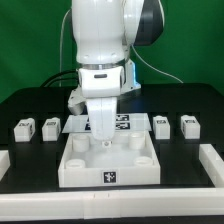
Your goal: Assemble one leg
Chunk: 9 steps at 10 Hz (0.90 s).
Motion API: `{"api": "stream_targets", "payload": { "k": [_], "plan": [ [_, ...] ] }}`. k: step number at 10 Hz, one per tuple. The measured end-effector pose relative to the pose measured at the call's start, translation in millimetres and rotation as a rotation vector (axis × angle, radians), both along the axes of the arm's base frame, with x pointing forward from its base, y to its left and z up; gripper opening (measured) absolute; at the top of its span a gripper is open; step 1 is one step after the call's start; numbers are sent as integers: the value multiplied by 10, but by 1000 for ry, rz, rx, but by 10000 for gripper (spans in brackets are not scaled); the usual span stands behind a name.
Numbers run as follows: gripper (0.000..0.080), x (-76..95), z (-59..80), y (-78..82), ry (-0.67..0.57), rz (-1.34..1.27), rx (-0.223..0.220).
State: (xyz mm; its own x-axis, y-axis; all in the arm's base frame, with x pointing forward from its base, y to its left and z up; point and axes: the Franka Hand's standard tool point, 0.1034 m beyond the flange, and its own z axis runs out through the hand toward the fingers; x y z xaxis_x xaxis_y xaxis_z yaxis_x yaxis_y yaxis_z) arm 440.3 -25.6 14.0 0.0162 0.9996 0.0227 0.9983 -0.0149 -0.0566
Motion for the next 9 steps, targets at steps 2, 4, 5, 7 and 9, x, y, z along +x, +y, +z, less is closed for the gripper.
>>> {"api": "stream_targets", "payload": {
  "k": [2,4,5,7,9],
  "plan": [
    [113,-2,-2,0,0,0,0],
    [58,7,3,0,-3,0,0],
    [58,8,3,-1,-3,0,0],
    [58,8,3,-1,-4,0,0],
    [58,8,3,-1,-4,0,0]
  ]
}}
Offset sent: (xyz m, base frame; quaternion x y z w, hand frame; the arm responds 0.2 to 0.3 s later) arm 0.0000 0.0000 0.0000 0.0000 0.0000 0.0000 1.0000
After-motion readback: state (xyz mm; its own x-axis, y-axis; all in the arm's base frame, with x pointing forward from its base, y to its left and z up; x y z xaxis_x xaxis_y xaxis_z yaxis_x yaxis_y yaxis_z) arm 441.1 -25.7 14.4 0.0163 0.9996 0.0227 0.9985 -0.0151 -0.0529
